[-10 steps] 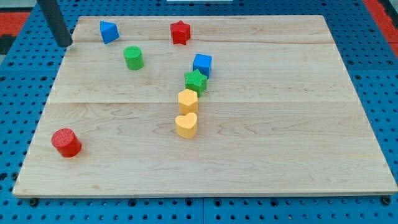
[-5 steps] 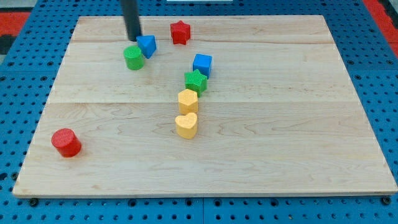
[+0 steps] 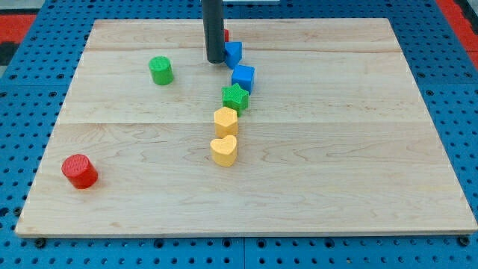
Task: Place the blue triangle top to the blue cube
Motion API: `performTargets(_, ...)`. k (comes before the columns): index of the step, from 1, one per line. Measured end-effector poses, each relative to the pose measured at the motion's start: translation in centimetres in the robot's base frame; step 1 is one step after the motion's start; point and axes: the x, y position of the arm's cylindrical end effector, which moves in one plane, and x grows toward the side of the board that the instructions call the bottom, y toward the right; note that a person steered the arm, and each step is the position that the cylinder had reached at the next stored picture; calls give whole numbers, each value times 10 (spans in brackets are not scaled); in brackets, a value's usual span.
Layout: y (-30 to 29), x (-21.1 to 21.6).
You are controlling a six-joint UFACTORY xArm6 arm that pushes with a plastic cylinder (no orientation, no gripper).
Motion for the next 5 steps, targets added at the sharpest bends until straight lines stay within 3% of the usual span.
performTargets(5,16,-15)
